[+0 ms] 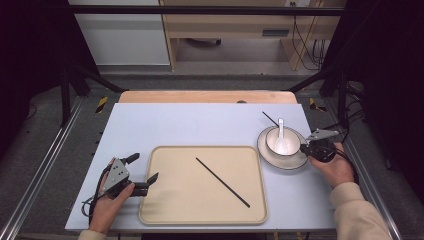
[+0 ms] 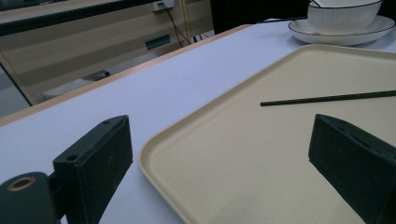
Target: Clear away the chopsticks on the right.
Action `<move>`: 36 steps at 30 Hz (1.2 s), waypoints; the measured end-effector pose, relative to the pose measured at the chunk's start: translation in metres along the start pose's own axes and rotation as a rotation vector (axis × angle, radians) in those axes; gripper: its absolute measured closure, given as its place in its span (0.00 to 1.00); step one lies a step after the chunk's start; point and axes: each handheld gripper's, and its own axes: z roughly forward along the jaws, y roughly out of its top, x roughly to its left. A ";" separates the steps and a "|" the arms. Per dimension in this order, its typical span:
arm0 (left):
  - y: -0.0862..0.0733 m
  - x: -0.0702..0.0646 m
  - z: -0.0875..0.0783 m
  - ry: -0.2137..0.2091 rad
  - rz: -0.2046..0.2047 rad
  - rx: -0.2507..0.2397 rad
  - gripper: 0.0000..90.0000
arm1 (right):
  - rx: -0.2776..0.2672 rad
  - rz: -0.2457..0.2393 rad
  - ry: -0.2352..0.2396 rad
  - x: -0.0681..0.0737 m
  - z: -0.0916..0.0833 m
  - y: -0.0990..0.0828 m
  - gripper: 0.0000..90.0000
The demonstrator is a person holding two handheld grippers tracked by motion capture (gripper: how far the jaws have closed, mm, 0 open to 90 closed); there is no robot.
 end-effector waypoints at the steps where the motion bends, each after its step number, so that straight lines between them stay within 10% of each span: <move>1: 0.000 0.000 0.000 0.000 0.000 0.000 0.07 | 0.000 0.000 0.000 0.000 0.000 0.000 0.95; 9: 0.000 0.001 -0.001 0.006 0.002 -0.003 0.07 | -0.126 0.097 -0.167 0.006 -0.046 0.003 0.95; 15: 0.001 0.000 -0.001 0.006 0.005 -0.006 0.07 | -0.223 0.041 -0.213 0.045 -0.088 0.017 0.95; 24: 0.003 -0.002 -0.003 0.007 0.009 -0.010 0.07 | -0.234 -0.026 -0.055 0.134 -0.100 0.025 0.95; 36: 0.005 -0.002 -0.006 0.021 0.008 -0.027 0.08 | -0.164 -0.033 0.156 0.185 -0.066 0.021 0.95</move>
